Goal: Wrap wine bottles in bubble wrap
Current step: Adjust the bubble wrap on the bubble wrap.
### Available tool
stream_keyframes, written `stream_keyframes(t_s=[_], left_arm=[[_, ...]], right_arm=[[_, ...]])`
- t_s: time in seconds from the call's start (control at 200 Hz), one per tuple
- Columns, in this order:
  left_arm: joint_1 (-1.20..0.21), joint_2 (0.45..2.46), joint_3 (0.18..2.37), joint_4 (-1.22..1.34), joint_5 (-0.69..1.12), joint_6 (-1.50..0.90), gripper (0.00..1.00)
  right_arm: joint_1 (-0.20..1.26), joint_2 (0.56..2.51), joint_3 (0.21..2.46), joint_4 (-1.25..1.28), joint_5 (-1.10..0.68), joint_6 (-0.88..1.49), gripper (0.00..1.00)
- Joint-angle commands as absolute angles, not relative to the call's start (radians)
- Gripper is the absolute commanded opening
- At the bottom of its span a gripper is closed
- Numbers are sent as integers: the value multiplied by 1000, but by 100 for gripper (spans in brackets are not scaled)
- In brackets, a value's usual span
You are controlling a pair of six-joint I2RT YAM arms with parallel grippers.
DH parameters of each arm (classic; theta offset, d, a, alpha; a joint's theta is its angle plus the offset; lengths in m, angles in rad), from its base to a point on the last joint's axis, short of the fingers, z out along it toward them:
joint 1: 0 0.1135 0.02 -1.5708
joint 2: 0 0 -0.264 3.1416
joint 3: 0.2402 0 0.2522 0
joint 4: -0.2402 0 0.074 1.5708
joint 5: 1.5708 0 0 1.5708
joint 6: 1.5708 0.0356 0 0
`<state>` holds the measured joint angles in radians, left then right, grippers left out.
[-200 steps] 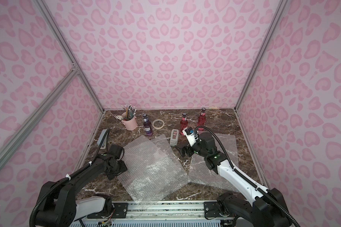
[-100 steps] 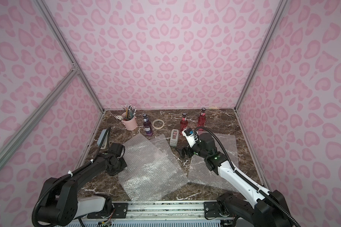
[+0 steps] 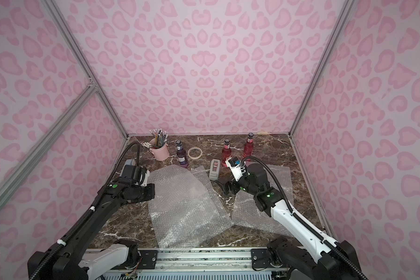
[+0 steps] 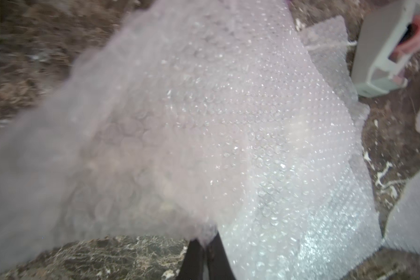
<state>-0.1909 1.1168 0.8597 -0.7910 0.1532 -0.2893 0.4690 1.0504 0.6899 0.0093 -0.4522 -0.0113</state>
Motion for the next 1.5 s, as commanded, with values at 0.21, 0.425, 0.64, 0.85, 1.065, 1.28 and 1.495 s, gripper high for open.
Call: stream_keyframes(t_s=[0.21,0.425,0.64,0.85,1.065,1.28,1.495], left_arm=[[-217,1264,948,-822,396,-82,3],[-236,1337,925,-787,430,-69,3],[-258,1461,974,-781,256,-60,3],[-263,1537,1020,-753,185,-103,3],[-262,1615,1091,-810,154,-101,20],[-262,1556,1091,-808,125,-91,60],[-262,1400,1081,-763,125,-76,89]], right_arm=[[491,1092,616,113,-533,65,97],[551,1301,641,143,-548,169,89],[615,1399,661,163,-524,173,85],[656,1420,643,197,-488,183,85],[636,1371,660,173,-415,167,88],[549,1244,655,216,-373,111,92],[437,1236,702,298,-340,58,94]])
